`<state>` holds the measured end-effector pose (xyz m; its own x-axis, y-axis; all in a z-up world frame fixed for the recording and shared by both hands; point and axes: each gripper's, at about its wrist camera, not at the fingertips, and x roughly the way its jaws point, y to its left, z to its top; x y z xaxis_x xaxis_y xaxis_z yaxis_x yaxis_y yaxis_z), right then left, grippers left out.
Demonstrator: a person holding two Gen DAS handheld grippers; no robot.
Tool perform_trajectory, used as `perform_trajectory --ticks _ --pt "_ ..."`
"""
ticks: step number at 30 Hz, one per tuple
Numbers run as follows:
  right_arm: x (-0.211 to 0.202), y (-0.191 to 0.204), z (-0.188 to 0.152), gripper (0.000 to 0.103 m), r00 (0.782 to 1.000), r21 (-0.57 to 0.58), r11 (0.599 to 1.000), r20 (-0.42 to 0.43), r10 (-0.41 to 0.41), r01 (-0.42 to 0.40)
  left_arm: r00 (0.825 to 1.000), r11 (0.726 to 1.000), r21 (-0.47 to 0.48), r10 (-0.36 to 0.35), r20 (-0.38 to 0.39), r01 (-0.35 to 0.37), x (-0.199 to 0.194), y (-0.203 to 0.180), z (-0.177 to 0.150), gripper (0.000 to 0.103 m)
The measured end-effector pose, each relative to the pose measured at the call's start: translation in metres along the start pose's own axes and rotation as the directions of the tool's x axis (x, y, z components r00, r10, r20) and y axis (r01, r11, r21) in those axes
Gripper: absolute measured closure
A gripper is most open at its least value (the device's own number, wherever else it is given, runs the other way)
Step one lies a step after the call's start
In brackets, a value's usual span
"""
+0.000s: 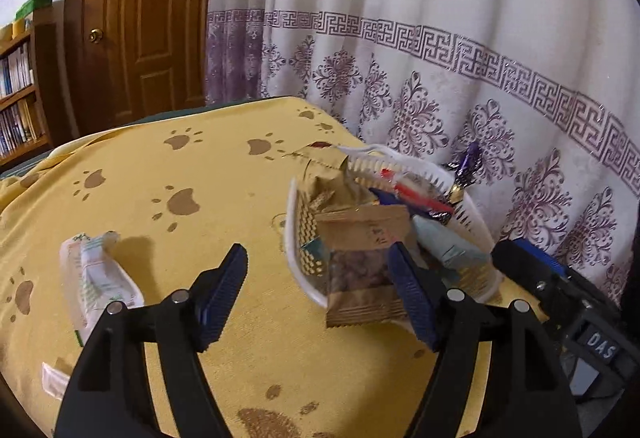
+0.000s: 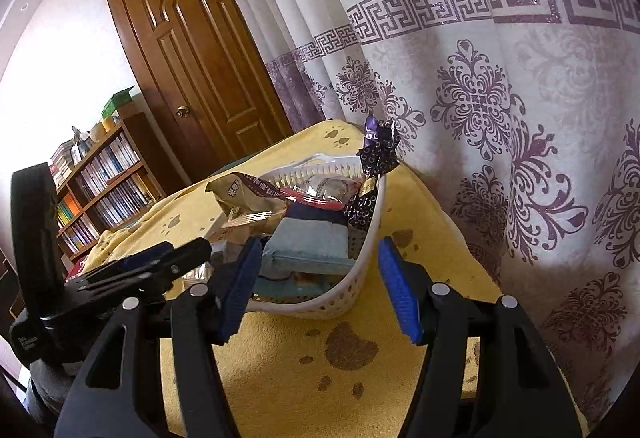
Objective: Organize snacks
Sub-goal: 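Carry the brown walnut bag with the left tool into the basket and release, then withdraw the left tool and grasp the clear rectangular bar packet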
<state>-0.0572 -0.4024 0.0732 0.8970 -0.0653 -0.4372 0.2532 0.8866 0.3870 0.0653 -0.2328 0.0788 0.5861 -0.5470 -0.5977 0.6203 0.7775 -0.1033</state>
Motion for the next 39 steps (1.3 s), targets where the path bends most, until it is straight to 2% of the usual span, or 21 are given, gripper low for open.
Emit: perform_trajectory --ticks 12,20,28,33,39 --pt "-0.002 0.009 -0.002 0.041 1.000 -0.015 1.000 -0.007 0.003 -0.003 0.995 0.995 0.029 0.094 0.038 -0.095 0.009 0.001 -0.004 0.024" --pt "-0.004 0.017 -0.004 0.041 1.000 -0.028 1.000 -0.011 0.008 -0.009 0.998 0.997 -0.042 0.067 0.016 -0.066 -0.007 0.011 -0.006 0.024" --pt "-0.004 0.036 -0.009 0.041 0.999 -0.056 0.998 -0.023 0.030 -0.031 0.993 0.989 -0.087 0.117 0.000 -0.116 -0.029 0.035 -0.022 0.024" --pt "-0.003 0.048 -0.013 0.041 0.998 -0.072 0.996 -0.034 0.043 -0.046 0.981 0.973 -0.128 0.190 -0.024 -0.191 -0.042 0.063 -0.038 0.024" --pt "-0.001 0.067 -0.019 0.041 0.996 -0.102 0.992 -0.053 0.067 -0.072 0.955 0.936 -0.190 0.287 -0.076 -0.297 -0.057 0.108 -0.059 0.024"
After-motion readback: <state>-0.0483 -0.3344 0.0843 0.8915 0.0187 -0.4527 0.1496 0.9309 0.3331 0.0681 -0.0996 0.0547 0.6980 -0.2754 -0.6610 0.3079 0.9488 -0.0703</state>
